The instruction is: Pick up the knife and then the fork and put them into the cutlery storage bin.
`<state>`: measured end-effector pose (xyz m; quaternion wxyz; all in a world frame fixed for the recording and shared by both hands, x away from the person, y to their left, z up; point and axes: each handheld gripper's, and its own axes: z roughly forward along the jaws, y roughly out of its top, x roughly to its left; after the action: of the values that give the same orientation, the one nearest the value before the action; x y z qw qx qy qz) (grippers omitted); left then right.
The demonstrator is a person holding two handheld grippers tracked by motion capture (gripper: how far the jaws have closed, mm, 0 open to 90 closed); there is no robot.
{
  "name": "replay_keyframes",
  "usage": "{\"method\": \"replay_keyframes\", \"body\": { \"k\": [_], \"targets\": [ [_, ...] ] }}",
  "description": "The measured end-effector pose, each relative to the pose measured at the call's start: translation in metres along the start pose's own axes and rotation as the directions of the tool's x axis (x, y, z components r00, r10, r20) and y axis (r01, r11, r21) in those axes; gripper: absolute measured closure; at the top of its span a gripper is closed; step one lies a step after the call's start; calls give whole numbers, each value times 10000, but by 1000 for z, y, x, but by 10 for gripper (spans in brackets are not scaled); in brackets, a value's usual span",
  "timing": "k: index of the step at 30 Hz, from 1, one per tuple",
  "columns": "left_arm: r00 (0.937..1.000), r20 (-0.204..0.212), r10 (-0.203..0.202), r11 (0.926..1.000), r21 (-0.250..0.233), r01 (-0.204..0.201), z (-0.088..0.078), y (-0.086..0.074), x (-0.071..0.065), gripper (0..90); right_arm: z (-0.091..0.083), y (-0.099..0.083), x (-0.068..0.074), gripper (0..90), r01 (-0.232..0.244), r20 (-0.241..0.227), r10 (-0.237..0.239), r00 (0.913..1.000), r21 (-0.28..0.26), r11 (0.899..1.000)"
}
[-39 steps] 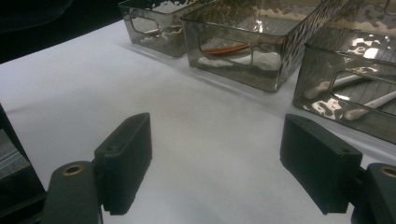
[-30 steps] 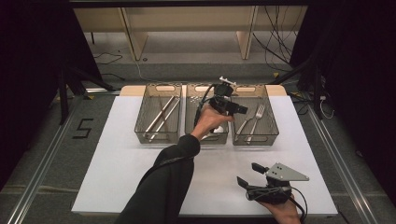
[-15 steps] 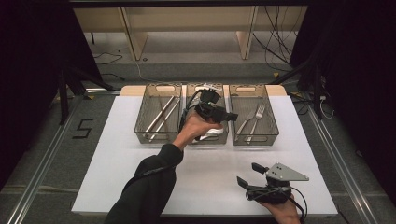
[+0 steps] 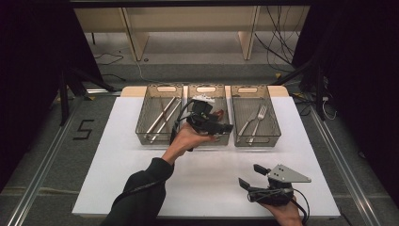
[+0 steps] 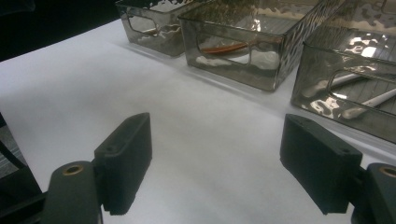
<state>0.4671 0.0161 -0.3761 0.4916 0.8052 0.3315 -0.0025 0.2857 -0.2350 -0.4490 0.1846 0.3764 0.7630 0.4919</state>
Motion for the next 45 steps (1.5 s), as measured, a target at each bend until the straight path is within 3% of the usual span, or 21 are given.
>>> {"method": "replay_keyframes", "body": {
  "k": [16, 22, 45],
  "targets": [
    [9996, -65, 261, 9990, -360, -263, -31, -32, -2, 182, 1, 0, -1, 260, -144, -31, 144, 9999, -49, 9999],
    [9991, -103, 402, 9989, -233, -404, -38, -46, -2, 175, 1, 0, -1, 260, -92, -25, 92, 10000, -49, 9999],
    [9979, -511, 388, 9940, -1005, -437, -82, -86, -2, 172, 1, 0, 0, 259, -21, 4, 21, 10000, -37, 10000]
  ]
}}
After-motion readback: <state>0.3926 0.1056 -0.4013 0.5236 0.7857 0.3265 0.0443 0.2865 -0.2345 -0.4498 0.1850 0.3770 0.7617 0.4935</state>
